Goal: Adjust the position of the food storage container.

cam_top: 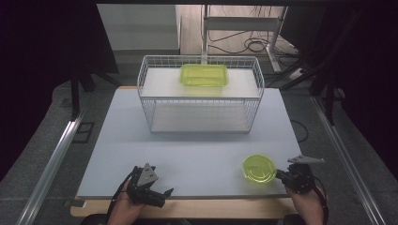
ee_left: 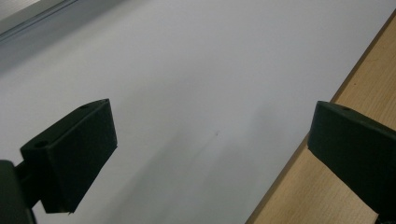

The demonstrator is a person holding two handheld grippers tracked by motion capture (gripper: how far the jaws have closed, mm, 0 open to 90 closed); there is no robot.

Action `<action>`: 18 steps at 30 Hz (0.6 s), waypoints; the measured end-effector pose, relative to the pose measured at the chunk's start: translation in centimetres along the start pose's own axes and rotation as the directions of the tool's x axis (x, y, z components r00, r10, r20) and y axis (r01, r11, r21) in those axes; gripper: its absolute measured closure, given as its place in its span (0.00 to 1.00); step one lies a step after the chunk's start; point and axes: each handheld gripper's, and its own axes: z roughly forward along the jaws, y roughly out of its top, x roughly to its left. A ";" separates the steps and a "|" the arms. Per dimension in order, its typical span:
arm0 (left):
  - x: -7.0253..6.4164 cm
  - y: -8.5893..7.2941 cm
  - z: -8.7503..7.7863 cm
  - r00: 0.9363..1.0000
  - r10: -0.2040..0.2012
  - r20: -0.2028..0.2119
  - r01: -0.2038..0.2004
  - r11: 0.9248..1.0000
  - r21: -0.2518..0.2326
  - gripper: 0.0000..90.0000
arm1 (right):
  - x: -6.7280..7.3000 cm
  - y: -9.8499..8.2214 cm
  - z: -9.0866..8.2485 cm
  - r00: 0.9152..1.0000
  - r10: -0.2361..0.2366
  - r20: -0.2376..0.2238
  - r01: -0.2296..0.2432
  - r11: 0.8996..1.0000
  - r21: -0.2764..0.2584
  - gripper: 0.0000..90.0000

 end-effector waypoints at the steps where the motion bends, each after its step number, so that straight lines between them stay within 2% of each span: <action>1: 0.0 0.0 0.0 1.000 0.000 0.000 0.000 1.000 0.000 0.01 | 0.2 0.0 0.1 1.000 -0.004 -0.006 0.004 1.000 0.006 0.99; 8: 0.0 0.0 0.0 1.000 0.005 -0.001 -0.005 1.000 0.003 0.02 | 1.2 0.1 0.8 0.999 -0.014 -0.045 0.015 1.000 0.026 0.99; 18: 0.0 0.0 0.1 1.000 0.008 0.000 -0.008 1.000 0.007 0.02 | 2.6 0.8 2.1 0.992 -0.028 -0.121 0.033 0.999 0.038 0.99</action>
